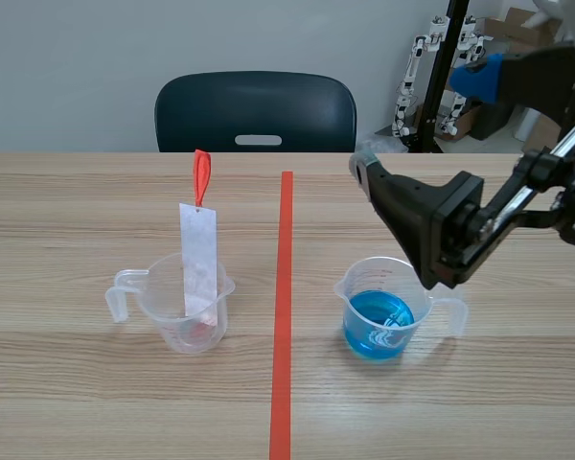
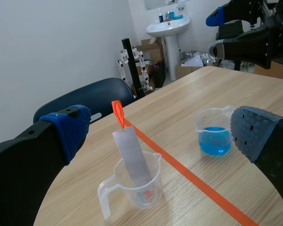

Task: Do the redox reaction experiment. return to the home posture

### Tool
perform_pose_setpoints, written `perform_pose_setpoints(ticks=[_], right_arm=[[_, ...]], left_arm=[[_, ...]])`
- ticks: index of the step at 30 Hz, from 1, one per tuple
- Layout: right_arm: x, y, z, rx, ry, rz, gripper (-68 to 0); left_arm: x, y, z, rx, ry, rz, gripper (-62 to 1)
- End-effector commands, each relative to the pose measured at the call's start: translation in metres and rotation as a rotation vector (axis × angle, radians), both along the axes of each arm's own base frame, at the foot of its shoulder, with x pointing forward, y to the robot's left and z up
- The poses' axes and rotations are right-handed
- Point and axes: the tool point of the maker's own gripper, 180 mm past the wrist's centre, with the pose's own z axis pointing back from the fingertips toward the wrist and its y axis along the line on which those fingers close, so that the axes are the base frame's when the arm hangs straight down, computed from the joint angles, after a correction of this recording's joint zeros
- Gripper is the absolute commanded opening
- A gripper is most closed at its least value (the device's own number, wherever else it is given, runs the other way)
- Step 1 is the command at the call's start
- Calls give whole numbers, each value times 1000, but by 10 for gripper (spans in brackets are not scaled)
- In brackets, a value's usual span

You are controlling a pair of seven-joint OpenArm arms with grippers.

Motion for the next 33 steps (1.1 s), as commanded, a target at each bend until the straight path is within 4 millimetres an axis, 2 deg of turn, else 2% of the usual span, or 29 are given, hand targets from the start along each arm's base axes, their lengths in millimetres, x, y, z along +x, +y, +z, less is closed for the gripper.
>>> perform_pose_setpoints(ticks=[1, 8, 13, 23, 28, 33], right_arm=[[1, -4, 11, 24, -24, -11, 4], [2, -27, 11, -5, -32, -88, 4], [-4, -41, 0, -47, -28, -152, 4], [-41, -35, -40, -114, 63, -133, 4], [-63, -29, -52, -136, 84, -88, 4], [-69, -29, -57, -148, 105, -82, 4]], left_arm=[[4, -3, 6, -2, -9, 3, 14], [5, -4, 4, 12, 2, 3, 14], [9, -5, -3, 50, 22, 6, 14], [10, -5, -2, 49, 20, 9, 14], [10, -5, -2, 49, 19, 8, 14], [13, -8, -8, 102, 16, -6, 14]])
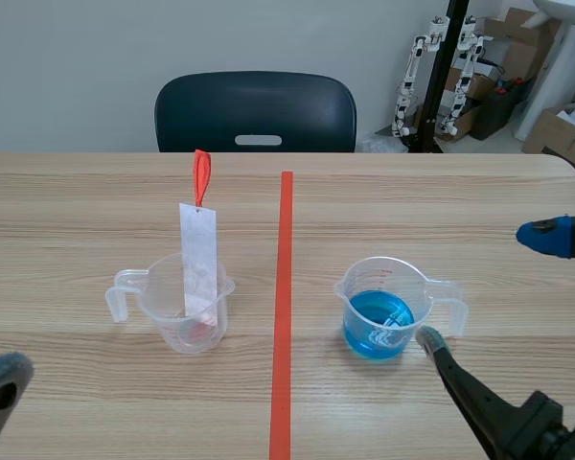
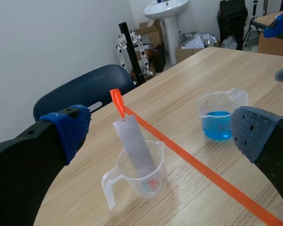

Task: Do the redox reaction experiment. return to the home posture

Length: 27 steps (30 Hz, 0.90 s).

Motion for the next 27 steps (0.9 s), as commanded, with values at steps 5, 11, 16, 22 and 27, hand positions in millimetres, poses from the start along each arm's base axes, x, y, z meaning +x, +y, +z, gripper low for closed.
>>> perform_pose_setpoints(ticks=[5, 11, 16, 22, 27], right_arm=[[4, 3, 11, 16, -34, 5, 4], [4, 3, 14, 17, -44, -3, 4], [11, -7, 19, -1, -80, -47, 4], [16, -12, 24, -7, -96, -61, 4], [16, -11, 27, 4, -95, -63, 4]], left_arm=[[10, -6, -6, 109, -28, -25, 14], [15, -8, -12, 176, -44, -38, 14], [21, -7, -12, 197, -55, -31, 14], [22, -7, -12, 197, -58, -31, 14], [22, -7, -12, 197, -58, -31, 14]])
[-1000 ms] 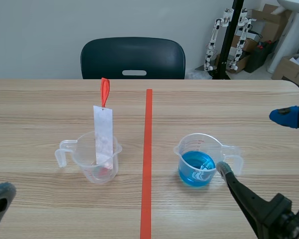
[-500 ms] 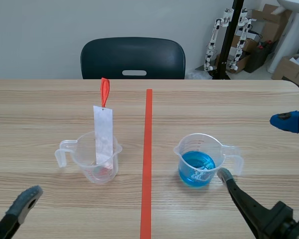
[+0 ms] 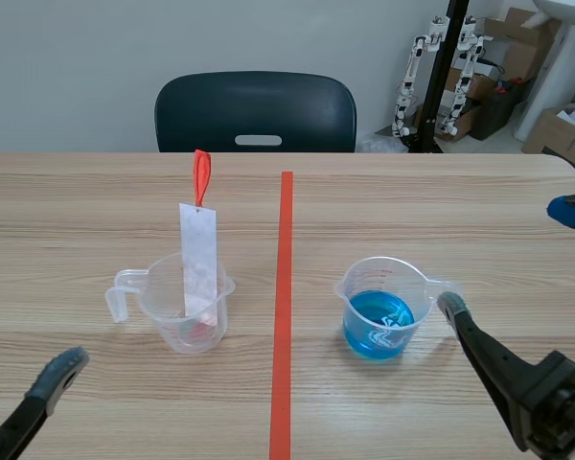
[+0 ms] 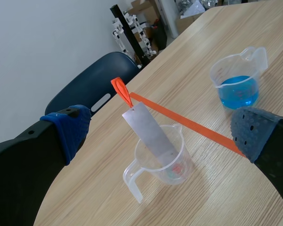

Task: Do the redox reaction experiment. return to the home posture

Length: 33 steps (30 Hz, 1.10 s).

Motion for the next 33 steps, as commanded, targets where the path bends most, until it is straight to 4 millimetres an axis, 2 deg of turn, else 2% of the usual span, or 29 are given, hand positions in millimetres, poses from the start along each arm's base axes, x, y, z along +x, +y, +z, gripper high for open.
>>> perform_pose_setpoints(ticks=[1, 11, 28, 33], right_arm=[[3, 7, 15, 11, -38, 15, 4], [9, 16, 39, 14, -50, 16, 4], [9, 16, 38, 11, -47, 14, 4], [10, 12, 30, -9, -15, -2, 4]], left_arm=[[0, -2, 8, -26, -19, 0, 14], [0, -2, 8, -26, -19, -1, 14], [0, -2, 8, -26, -19, -1, 14], [0, -2, 8, -26, -19, -1, 14]])
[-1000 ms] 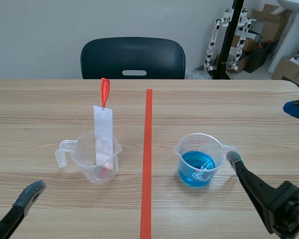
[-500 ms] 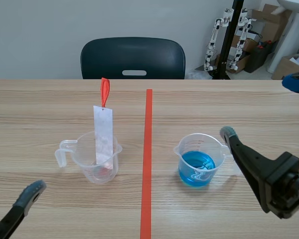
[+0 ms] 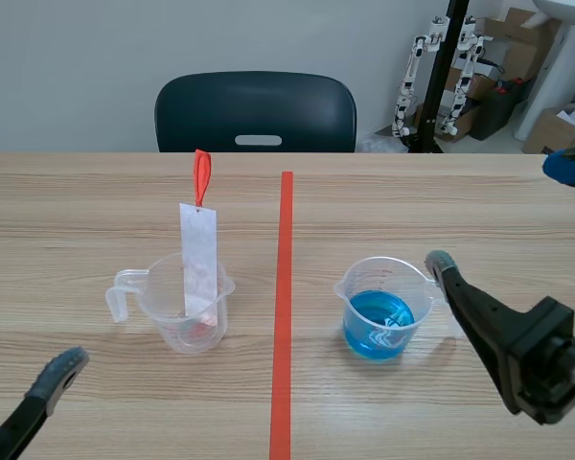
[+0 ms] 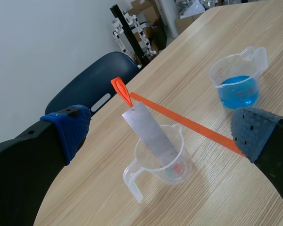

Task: Do the redox reaction experiment. return to the home posture

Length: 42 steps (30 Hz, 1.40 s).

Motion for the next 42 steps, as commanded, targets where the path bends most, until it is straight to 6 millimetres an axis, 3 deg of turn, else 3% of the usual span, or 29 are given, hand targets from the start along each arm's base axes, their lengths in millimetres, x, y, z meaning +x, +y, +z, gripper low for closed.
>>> perform_pose_setpoints(ticks=[1, 9, 42], right_arm=[[2, -1, 3, 2, -16, 2, 4], [3, -10, -9, -10, 13, -21, 4], [3, -10, -10, -25, 8, -16, 4]], left_arm=[[0, -2, 8, -26, -19, -1, 14], [0, -2, 8, -26, -19, -1, 14], [0, -2, 8, -26, -18, -1, 14]])
